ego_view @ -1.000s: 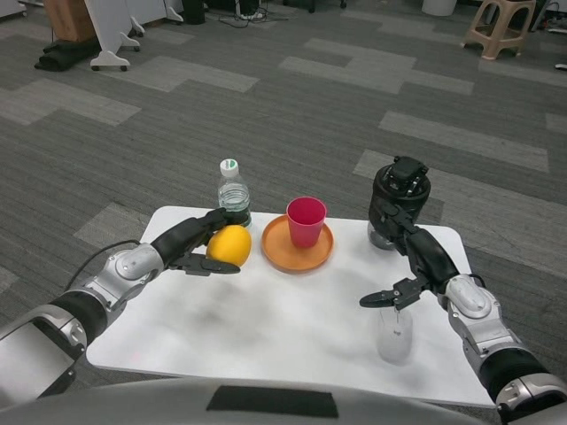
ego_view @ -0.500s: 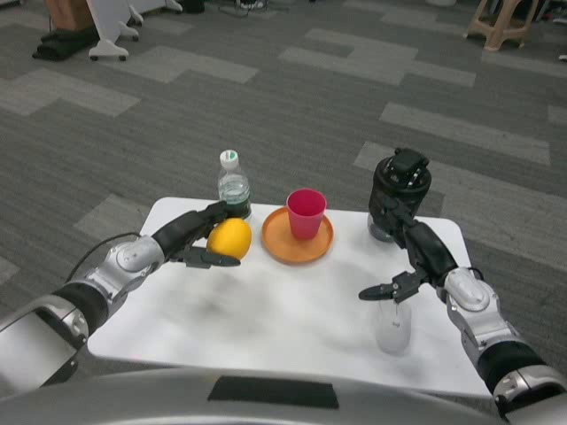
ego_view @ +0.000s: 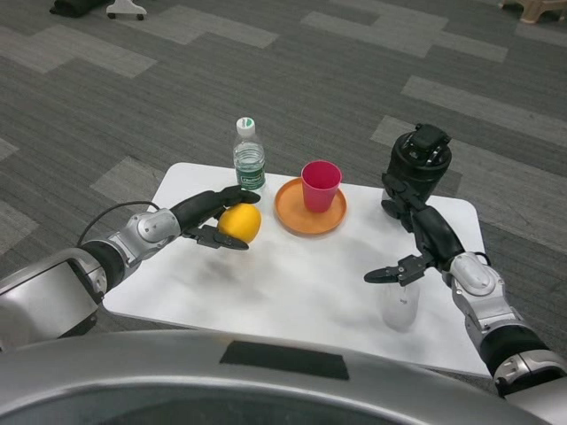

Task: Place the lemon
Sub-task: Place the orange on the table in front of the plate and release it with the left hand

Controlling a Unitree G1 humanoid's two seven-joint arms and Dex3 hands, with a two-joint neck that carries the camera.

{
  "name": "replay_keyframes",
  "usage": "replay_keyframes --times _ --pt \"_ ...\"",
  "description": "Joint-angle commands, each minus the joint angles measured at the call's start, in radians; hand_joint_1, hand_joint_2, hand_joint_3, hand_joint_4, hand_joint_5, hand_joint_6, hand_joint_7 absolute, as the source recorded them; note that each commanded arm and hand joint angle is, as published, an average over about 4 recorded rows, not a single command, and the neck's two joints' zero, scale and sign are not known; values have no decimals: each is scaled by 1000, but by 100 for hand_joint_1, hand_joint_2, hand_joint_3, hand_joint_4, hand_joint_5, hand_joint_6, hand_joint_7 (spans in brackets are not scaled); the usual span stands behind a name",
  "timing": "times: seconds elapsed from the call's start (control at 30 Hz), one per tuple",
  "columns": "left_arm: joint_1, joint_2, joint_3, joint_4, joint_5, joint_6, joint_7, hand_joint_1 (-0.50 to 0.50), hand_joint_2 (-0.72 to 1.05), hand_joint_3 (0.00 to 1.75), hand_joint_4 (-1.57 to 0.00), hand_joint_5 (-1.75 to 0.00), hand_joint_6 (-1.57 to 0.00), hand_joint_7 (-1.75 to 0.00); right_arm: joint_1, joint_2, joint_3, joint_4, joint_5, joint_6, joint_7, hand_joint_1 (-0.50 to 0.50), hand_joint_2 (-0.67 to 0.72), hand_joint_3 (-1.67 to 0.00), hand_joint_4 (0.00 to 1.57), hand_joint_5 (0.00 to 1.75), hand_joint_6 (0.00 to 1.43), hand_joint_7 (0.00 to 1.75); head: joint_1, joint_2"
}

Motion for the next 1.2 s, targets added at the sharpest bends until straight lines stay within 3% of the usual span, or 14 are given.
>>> replay_keyframes --times 0.03,0.2,0.37,0.57,0.9,1.07,1.13,1.2 --pt "-31 -4 -27 32 -9 4 25 50 105 9 -142 -175 -25 -49 -27 0 2 6 5 5 -3 -4 -3 -40 0 48 0 0 12 -8" --pt "-47 -14 -63 66 -11 12 53 50 105 0 -146 -175 -30 -49 -27 2 6 8 5 5 -2 -4 -3 -40 0 48 0 0 20 -13" --pt "-61 -21 -100 91 -14 17 82 50 105 9 -146 -175 -42 -49 -27 2 7 8 5 5 -2 -4 -3 -40 0 48 0 0 24 -15" --pt "-97 -31 -266 115 -68 95 140 50 105 7 -150 -175 -62 -49 -30 3 11 11 6 5 -2 -4 -3 -40 0 48 0 0 29 -15" --pt "-128 -48 -450 132 -87 150 173 50 105 9 -146 -175 -62 -49 -32 3 12 11 5 7 -2 -4 -3 -40 0 48 0 0 33 -11" --pt "-133 -52 -482 145 -83 178 201 50 105 9 -143 -175 -58 -49 -32 4 12 13 6 7 -2 -4 -3 -40 0 48 0 0 31 -9" --pt "-133 -52 -489 148 -85 183 207 50 105 9 -138 -175 -55 -49 -32 5 12 13 5 8 -2 -4 -3 -40 0 48 0 0 31 -9" --pt "-133 -52 -497 149 -88 183 214 50 105 9 -105 -169 -48 -45 -32 5 12 14 5 9 -2 -4 -3 -40 0 48 0 0 33 -9"
